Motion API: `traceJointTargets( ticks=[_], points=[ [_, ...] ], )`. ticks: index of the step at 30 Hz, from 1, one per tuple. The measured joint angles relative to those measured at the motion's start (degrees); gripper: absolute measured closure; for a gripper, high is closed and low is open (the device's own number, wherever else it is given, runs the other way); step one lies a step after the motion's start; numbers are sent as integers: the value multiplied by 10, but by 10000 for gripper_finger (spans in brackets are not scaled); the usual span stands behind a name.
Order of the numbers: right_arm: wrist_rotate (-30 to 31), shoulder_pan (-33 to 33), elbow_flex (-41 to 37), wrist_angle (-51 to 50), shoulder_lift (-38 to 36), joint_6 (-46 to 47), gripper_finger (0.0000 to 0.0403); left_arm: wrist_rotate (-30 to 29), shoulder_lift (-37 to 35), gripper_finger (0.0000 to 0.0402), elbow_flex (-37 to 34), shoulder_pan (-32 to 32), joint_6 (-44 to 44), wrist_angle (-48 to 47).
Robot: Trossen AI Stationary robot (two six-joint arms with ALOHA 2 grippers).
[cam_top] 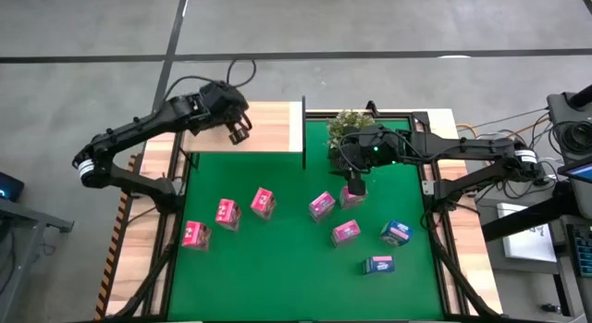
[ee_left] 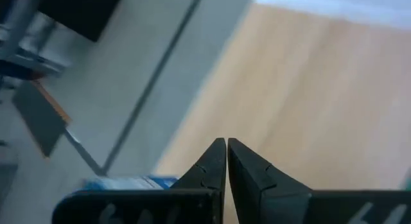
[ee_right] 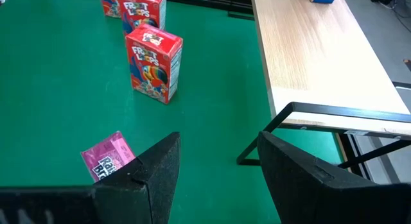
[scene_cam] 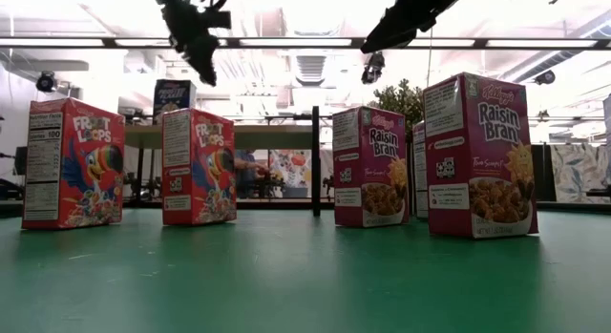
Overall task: Stack cereal on shelf
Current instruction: Put the left blue cereal box on the shelf
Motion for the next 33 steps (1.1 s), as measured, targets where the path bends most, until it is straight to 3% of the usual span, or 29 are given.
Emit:
traceJointTargets(
  ticks=[5,14,33],
  points=[
    [0,0,0,4,0,0,207,-28,20,402,29,29,22,3],
    [0,0,0,4,0,5,207,-28,31,402,11,81,30,-14],
    [0,0,0,4,0,10,207,-29,31,402,9,89,27,-48]
  ],
)
